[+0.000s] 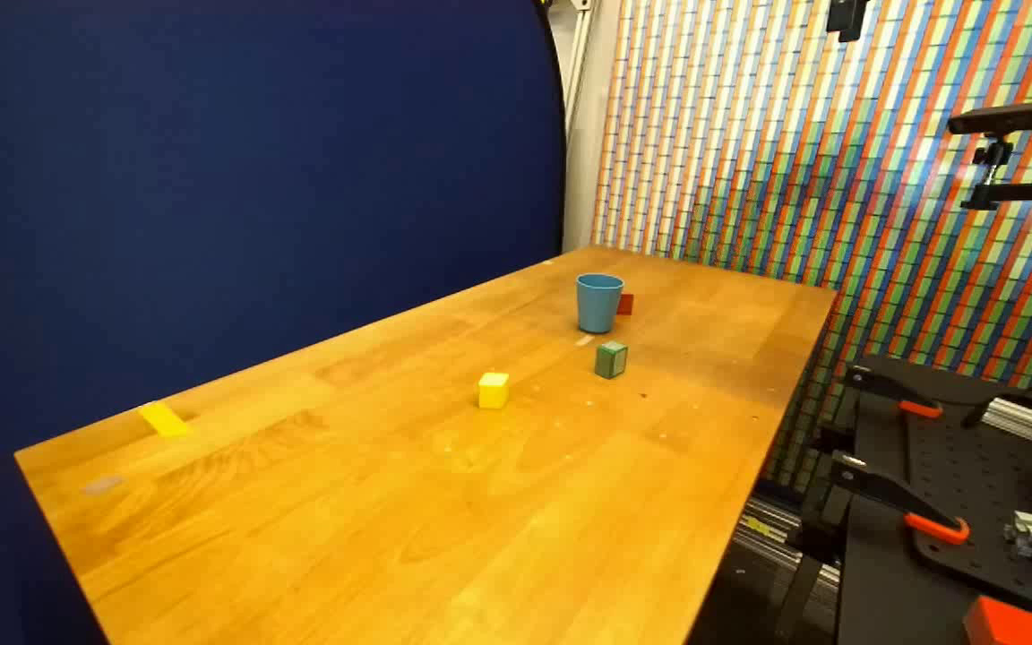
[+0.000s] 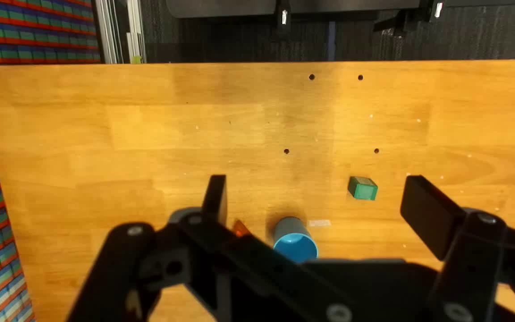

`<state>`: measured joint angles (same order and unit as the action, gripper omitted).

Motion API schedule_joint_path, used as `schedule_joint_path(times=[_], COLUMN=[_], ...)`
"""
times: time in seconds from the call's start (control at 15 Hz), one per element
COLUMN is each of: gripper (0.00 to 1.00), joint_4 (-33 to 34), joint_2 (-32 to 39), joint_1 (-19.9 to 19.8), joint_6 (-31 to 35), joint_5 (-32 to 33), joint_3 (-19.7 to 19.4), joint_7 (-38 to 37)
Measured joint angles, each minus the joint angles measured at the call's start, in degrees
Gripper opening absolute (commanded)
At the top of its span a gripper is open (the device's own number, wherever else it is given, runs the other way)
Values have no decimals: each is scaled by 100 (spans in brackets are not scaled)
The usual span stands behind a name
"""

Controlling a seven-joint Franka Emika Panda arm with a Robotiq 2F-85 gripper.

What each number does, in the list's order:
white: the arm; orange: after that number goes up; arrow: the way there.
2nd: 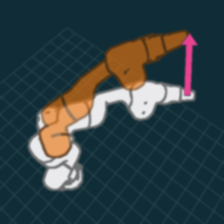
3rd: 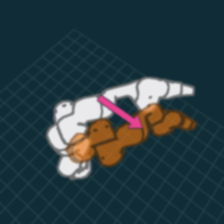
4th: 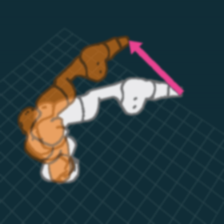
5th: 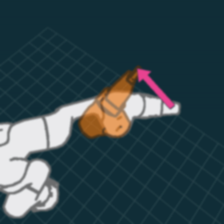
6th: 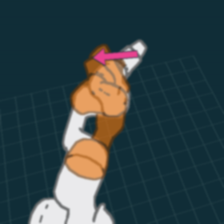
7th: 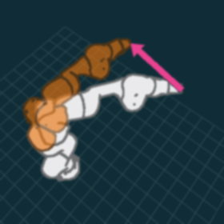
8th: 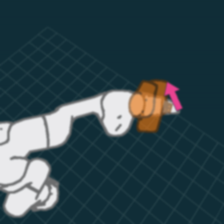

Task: Pick the yellow cube and put it in the cup

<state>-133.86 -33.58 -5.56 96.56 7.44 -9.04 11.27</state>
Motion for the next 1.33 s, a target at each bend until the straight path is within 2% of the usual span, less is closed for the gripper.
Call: schedule_joint_path(times=[0.87, 1.07, 1.33], gripper=[100, 100, 100], joint_4=[68, 137, 332], joint_2=[38, 634, 1982], joint_1=[1, 119, 627], joint_6=[-2, 273, 870], joint_5=[-2, -302, -1200], joint_3=[-1, -2, 128], joint_7=[0, 8, 362])
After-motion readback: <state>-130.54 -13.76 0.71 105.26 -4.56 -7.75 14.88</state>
